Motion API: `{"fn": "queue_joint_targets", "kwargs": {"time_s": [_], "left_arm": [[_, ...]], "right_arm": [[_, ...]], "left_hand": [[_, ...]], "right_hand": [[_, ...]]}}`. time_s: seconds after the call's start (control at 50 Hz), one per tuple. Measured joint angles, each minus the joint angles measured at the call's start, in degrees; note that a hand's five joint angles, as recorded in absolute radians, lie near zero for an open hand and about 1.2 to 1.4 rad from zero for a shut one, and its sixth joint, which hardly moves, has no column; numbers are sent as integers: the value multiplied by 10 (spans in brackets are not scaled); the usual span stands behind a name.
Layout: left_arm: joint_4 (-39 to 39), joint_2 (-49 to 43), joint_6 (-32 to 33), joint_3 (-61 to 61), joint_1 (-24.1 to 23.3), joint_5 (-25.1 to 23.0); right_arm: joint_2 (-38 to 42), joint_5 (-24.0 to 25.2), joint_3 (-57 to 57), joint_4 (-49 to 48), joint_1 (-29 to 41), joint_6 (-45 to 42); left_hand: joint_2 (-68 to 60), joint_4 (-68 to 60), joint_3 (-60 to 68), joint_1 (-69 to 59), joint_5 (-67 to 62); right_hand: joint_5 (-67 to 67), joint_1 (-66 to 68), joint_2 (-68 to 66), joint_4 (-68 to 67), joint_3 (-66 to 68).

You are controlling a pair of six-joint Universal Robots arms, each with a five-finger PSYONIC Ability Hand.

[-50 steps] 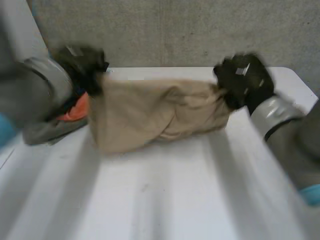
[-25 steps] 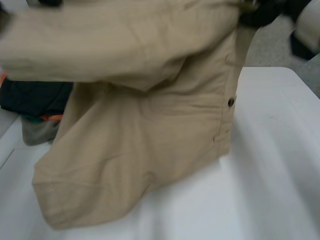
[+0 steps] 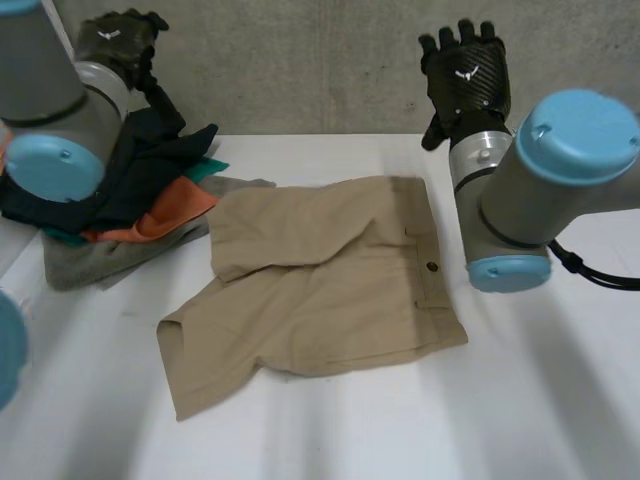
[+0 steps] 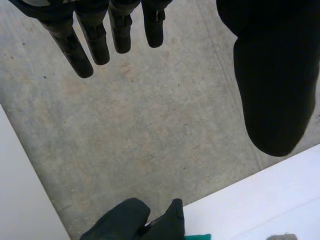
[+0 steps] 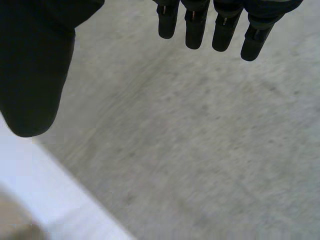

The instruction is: Fold the laundry.

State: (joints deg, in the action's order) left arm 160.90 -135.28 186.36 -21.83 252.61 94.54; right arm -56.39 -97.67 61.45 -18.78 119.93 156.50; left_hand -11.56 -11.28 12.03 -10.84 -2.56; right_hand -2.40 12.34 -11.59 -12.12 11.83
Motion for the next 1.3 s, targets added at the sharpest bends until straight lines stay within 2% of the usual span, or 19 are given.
{"fn": "queue_joint_targets", "kwargs": {"time_s": [0.08, 0.1, 0.14, 0.22, 0.24, 0.28, 0.36, 0.46, 0.64, 0.68, 0.72, 0.78, 0.84, 0.98, 1.0, 1.02, 1.18, 1.26, 1.3], "left_arm": [[-13, 95, 45, -126, -4, -19], [-13, 95, 45, -126, -4, -19], [-27, 155, 87, -220, -8, -39], [-50, 243, 149, -360, -15, -71], [-59, 278, 174, -418, -17, -84], [-69, 315, 200, -479, -20, -98], [-80, 376, 234, -630, -23, -126], [-29, 372, 209, -764, -24, -138], [100, 309, 166, -842, -30, -107], [112, 298, 161, -842, -33, -99], [120, 287, 157, -840, -38, -91], [126, 279, 153, -839, -50, -84], [132, 276, 152, -840, -65, -75], [163, 272, 154, -841, -102, -40], [172, 269, 156, -840, -110, -28], [179, 267, 157, -839, -114, -18], [211, 260, 176, -823, -126, 31], [212, 280, 183, -818, -123, 33], [201, 301, 189, -817, -119, 26]], "right_arm": [[-42, 51, 19, 141, -6, -1], [-42, 51, 19, 141, -6, -1], [-76, 100, 45, 258, -16, -5], [-115, 160, 98, 376, -31, -15], [-130, 184, 133, 407, -38, -23], [-141, 204, 169, 420, -45, -33], [-161, 244, 266, 385, -60, -67], [-165, 275, 374, 261, -73, -113], [-113, 276, 462, 15, -79, -146], [-97, 269, 461, -16, -80, -144], [-81, 258, 455, -44, -81, -139], [-69, 244, 447, -71, -82, -125], [-68, 234, 443, -88, -81, -105], [-95, 224, 439, -93, -74, -58], [-102, 223, 439, -87, -72, -50], [-108, 224, 440, -79, -72, -42], [-127, 222, 441, -39, -70, -26], [-138, 222, 442, -10, -69, -52], [-153, 222, 442, 40, -70, -96]], "left_hand": [[0, 0, 0, 0, 0], [0, 0, 0, 0, 0], [0, 0, 1, -1, 0], [-83, -83, 73, -98, -72], [-156, -161, 150, -181, -148], [-213, -215, 205, -235, -201], [-254, -258, 249, -267, -243], [-236, -237, 232, -243, -222], [-175, -174, 176, -187, -160], [-175, -174, 175, -187, -159], [-175, -174, 175, -187, -159], [-188, -190, 183, -197, -179], [-193, -198, 187, -203, -186], [-331, -334, 325, -348, -319], [-464, -459, 449, -483, -443], [-524, -526, 517, -548, -510], [-568, -571, 561, -559, -541], [-568, -571, 561, -559, -541], [-568, -573, 561, -559, -541]], "right_hand": [[-3, 3, -4, -2, 3], [-3, 3, -4, -2, 3], [-55, 54, -60, -52, 57], [-144, 142, -147, -142, 146], [-181, 183, -189, -180, 186], [-204, 205, -212, -205, 208], [-213, 210, -219, -213, 219], [-213, 210, -219, -213, 218], [-212, 211, -220, -214, 219], [-302, 312, -323, -304, 321], [-498, 508, -519, -505, 509], [-540, 528, -560, -559, 559], [-541, 528, -560, -562, 561], [-541, 528, -560, -563, 561], [-545, 528, -560, -563, 561], [-548, 528, -560, -563, 561], [-548, 528, -560, -563, 561], [-548, 528, -560, -563, 561], [-550, 528, -560, -563, 561]]}}
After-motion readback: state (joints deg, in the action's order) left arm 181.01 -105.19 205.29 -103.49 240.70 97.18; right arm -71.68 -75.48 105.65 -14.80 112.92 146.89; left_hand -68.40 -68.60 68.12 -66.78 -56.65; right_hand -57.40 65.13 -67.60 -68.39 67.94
